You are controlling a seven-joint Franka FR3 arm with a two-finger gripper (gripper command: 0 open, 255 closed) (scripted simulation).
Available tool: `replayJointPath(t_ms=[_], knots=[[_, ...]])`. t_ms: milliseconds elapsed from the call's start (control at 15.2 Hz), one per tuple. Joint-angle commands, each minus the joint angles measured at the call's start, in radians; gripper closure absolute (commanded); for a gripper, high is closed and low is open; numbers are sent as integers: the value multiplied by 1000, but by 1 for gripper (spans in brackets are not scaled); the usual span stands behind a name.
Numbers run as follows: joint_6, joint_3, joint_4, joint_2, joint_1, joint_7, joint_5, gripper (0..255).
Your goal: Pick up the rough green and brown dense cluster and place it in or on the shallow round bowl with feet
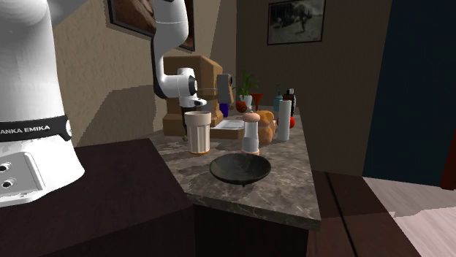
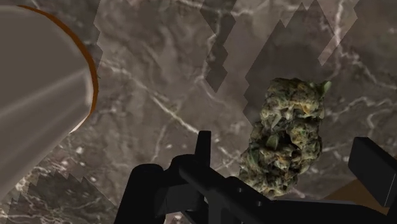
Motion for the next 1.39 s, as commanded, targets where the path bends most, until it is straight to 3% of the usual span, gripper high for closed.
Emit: replayJointPath(t_ms=[0, 396, 462, 1320], knots=[[6, -5, 5, 9, 5, 4, -4, 0], [6, -5, 5, 9, 5, 4, -4, 0], [6, -5, 5, 9, 5, 4, -4, 255], [-22, 22, -18, -38, -16, -11, 17, 255]])
